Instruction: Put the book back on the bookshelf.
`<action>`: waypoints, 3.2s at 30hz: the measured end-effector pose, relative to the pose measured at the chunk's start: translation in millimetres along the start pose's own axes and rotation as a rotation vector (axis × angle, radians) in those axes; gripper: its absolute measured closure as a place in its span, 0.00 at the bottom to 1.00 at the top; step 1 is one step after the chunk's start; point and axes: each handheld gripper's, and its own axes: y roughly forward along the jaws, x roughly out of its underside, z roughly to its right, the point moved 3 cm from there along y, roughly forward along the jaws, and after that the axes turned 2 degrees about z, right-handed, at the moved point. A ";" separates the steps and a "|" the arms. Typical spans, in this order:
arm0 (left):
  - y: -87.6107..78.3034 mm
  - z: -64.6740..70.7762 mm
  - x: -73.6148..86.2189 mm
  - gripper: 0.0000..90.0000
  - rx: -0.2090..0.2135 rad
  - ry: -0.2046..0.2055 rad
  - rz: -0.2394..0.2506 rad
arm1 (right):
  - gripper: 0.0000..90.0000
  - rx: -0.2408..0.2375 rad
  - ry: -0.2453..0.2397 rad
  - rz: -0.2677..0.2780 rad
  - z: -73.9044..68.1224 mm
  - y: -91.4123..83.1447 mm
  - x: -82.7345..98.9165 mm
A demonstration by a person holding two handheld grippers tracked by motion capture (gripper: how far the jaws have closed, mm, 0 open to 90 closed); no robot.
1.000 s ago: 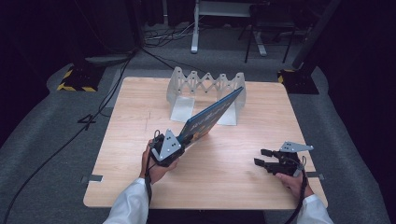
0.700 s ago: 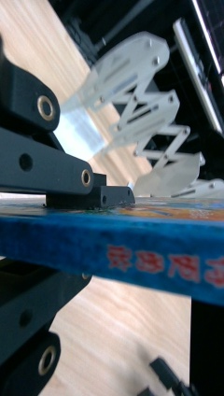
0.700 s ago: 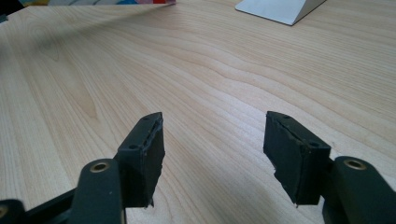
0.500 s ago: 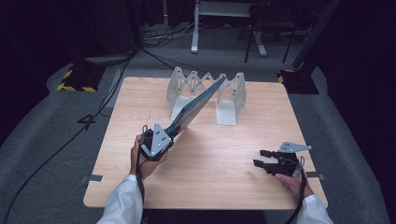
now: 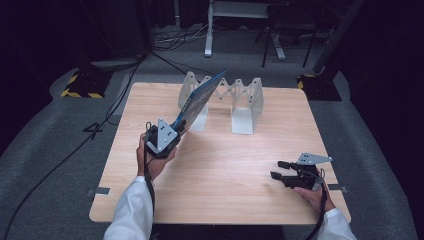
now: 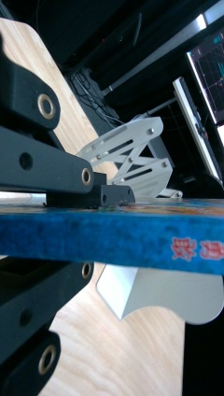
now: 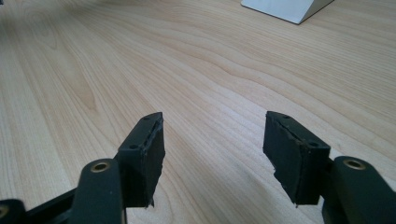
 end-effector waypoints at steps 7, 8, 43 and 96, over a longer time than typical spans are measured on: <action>17.9 -11.1 9.6 0.92 -0.042 -0.127 0.020 | 0.44 -0.006 -0.009 -0.005 -0.5 0.6 0.2; 20.4 -9.9 11.2 0.92 -0.035 -0.145 0.024 | 0.44 -0.005 -0.009 -0.006 -0.5 0.4 0.2; 72.1 -4.7 35.7 0.91 -0.107 -0.290 -0.042 | 0.41 0.001 -0.039 -0.047 -4.1 5.6 2.0; 86.5 10.8 78.7 0.80 -0.097 -0.350 -0.141 | 0.40 0.019 -0.092 -0.105 -9.8 12.6 4.6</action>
